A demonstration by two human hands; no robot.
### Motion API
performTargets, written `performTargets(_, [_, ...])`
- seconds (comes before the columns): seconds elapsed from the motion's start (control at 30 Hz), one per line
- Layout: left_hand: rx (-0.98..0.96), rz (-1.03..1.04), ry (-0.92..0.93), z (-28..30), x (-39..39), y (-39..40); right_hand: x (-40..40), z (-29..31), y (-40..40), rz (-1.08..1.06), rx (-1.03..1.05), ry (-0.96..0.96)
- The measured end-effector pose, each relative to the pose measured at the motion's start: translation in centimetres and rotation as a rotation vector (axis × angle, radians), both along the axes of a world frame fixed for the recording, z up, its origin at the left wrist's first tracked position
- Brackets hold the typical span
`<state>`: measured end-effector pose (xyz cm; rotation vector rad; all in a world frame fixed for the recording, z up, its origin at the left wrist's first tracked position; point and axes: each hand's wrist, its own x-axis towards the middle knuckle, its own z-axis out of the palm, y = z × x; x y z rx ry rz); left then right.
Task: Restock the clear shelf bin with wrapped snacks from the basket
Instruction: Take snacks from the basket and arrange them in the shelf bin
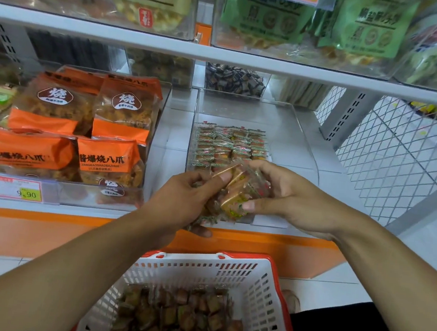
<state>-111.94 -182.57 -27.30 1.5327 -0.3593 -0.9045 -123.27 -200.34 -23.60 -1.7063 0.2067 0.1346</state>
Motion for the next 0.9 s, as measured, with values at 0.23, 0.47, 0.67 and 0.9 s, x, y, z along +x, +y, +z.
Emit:
performTargets(0.23, [-0.097,0.028,-0.004,0.1,0.6,-1.4,5.3,4.4,-5.6,-0.048,-1.361,0.175])
performTargets(0.47, [-0.104,0.041,0.062,-0.5,1.2,-2.5,13.2,0.8,-8.9,0.174,-1.761,0.604])
performTargets(0.67, [-0.07,0.082,0.095,-0.9,1.8,-3.1,14.8,-2.4,-11.4,0.228,-1.899,0.687])
performTargets(0.9, [-0.064,0.064,0.12,-1.4,2.2,-3.2,14.9,-4.6,-11.5,0.252,-2.175,0.853])
